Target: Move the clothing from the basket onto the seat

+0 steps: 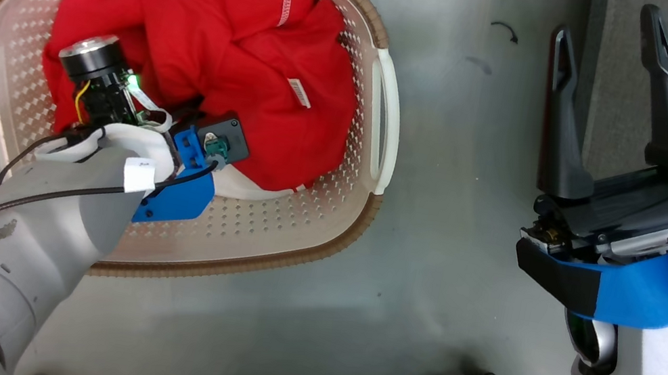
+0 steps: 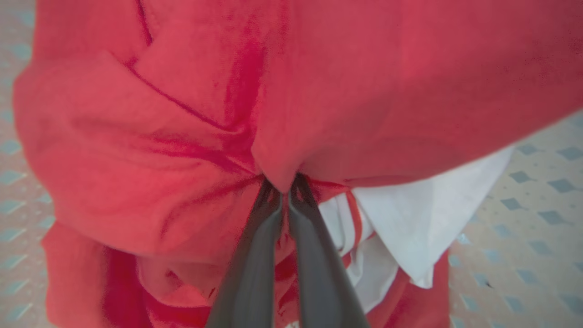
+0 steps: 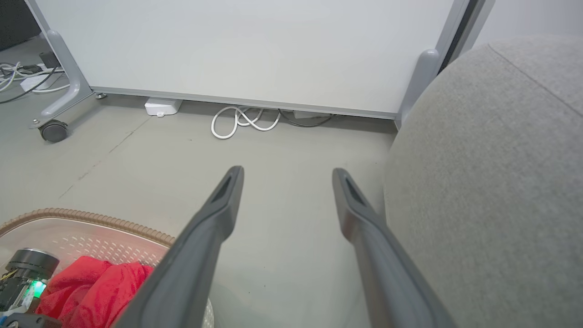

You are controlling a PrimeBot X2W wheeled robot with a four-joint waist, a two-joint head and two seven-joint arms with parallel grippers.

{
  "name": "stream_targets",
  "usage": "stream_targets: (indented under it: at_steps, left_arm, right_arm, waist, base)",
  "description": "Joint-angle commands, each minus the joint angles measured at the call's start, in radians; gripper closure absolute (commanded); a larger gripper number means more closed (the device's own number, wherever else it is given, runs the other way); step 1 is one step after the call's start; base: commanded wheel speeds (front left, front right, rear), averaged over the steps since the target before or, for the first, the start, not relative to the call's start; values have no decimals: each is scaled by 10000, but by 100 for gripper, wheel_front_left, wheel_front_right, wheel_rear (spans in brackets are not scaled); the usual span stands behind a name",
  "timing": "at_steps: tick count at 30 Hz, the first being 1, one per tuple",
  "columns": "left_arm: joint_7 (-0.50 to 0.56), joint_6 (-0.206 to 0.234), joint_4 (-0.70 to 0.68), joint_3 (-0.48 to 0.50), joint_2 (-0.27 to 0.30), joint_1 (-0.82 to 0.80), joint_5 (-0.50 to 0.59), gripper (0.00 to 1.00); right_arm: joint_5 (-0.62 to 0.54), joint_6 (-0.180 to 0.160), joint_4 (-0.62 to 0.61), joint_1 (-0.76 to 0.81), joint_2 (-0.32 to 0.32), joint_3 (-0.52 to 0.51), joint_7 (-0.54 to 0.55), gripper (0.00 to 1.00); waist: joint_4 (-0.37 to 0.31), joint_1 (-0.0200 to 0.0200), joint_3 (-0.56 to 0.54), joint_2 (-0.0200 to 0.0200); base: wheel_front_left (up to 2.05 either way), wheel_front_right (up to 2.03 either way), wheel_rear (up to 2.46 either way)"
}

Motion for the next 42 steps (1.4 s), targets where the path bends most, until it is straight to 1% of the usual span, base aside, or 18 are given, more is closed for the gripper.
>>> stream_targets:
  at_steps: [1, 7, 14, 22, 32, 38, 42]
  left_arm:
    - [-85, -1, 12, -28, -24, -64, -25, 100]
    - [-669, -1, 15, -29, -219, 0, -252, 100]
    - [-1191, 4, -52, 107, -534, 243, -689, 100]
    - [-1328, 180, -496, 411, -811, 754, -1121, 100]
    - [-1338, 488, -1729, 1068, -585, 1731, -1582, 100]
    - [-1340, 721, -2747, 1757, -358, 2375, -1805, 100]
    - [-1340, 900, -3619, 2457, -99, 2765, -1924, 100]
  right_arm:
    - [-7, 5, -40, -57, -35, -11, -53, 0]
    - [18, 5, 91, -106, -34, -40, -53, 0]
    - [-27, 5, 331, 41, -37, -71, -53, 0]
    - [-152, 5, 671, 384, -35, -214, -53, 0]
    - [-173, 5, 1038, 977, -37, -353, -53, 0]
    - [-133, 5, 1235, 1422, -35, -396, -53, 0]
    - [-42, 5, 1319, 1673, -35, -406, -53, 0]
  waist:
    - [45, -1, -75, 0]
    - [260, -1, -516, 0]
    - [612, -1, -1415, 0]
    - [1074, -1, -2612, 0]
    - [1451, -1, -4203, 0]
    - [1651, -1, -5166, 0]
    - [1732, -1, -5705, 0]
  base:
    - [0, 0, 0]
    - [0, 0, 0]
    - [0, 0, 0]
    - [0, 0, 0]
    - [0, 0, 0]
    - [0, 0, 0]
    - [0, 0, 0]
